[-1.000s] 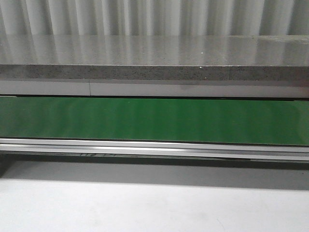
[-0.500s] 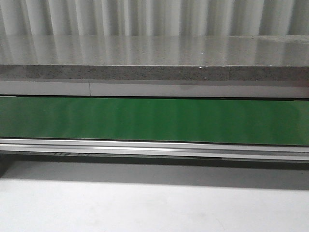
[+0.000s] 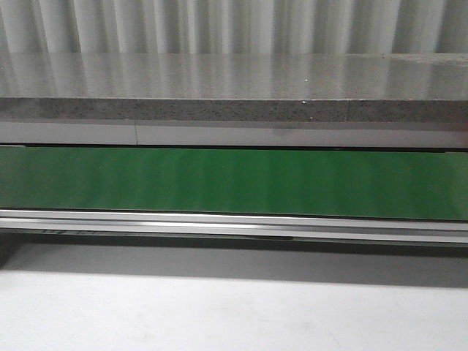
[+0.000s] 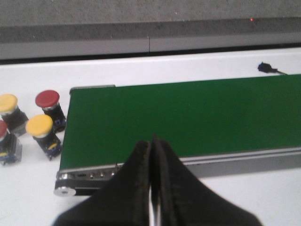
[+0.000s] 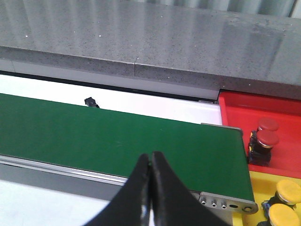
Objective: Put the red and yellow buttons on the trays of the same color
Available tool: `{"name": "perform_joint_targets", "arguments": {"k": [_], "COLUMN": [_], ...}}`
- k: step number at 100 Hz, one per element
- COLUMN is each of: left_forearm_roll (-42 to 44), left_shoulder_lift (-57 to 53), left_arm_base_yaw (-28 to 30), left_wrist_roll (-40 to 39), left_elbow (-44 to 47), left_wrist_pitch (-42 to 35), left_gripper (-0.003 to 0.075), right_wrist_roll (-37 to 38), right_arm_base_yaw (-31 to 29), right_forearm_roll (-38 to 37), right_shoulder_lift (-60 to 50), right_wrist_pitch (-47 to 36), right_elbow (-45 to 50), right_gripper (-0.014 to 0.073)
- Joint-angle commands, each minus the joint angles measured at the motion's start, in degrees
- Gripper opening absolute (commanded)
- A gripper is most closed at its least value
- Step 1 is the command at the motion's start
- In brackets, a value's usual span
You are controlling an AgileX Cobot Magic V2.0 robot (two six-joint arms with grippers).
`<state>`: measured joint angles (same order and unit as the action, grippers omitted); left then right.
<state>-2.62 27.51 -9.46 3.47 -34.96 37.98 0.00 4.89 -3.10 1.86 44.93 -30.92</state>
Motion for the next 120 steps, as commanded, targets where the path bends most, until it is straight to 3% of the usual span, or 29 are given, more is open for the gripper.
{"name": "perform_joint_targets", "arguments": {"k": [1,21,27,36,56,65,80,87,120], "left_forearm_roll": [-0.5,2.6,5.2,9.9,10.0,8.8,8.7,8.6,5.3], "left_shoulder_lift": [1.1,3.1,4.7,8.5,19.8,24.3,31.2,34.4,51.7], "left_arm_base_yaw": [-0.5,-0.4,-0.2,1.5,8.0,10.4,13.0,14.2,21.1], "left_wrist_roll": [-0.3,-0.6,-5.4,-13.2,-14.8,-14.8,-14.8,-15.3,-16.9], "left_elbow": [-1.3,-1.3,-1.9,-3.3,-8.5,-11.0,-14.6,-16.5,-27.3], "left_wrist_pitch": [-7.2,-8.6,-9.2,-8.6,-5.9,-6.1,-5.8,-4.9,4.0], "left_gripper": [-0.002,-0.0021,-0.0021,-0.002,-0.0013,0.0082,0.0426,0.052,0.0471], "right_wrist_roll": [-0.5,-0.5,-0.5,-0.5,-0.5,-0.5,-0.5,-0.5,-0.5], "right_arm_base_yaw": [0.0,0.0,0.0,0.0,0.0,0.0,0.0,0.0,0.0], "right_forearm_roll": [0.0,0.0,0.0,0.0,0.0,0.0,0.0,0.0,0.0], "right_shoulder_lift": [0.8,0.8,0.8,0.8,0.8,0.8,0.8,0.8,0.8], "right_wrist_pitch": [-3.8,-3.8,-3.8,-3.8,-3.8,-3.8,-3.8,-3.8,-3.8], "right_elbow": [-1.0,-1.0,-1.0,-1.0,-1.0,-1.0,-1.0,-1.0,-1.0], "right_gripper": [-0.0066,-0.0066,-0.0066,-0.0066,-0.0066,-0.0066,-0.0066,-0.0066,-0.0066]}}
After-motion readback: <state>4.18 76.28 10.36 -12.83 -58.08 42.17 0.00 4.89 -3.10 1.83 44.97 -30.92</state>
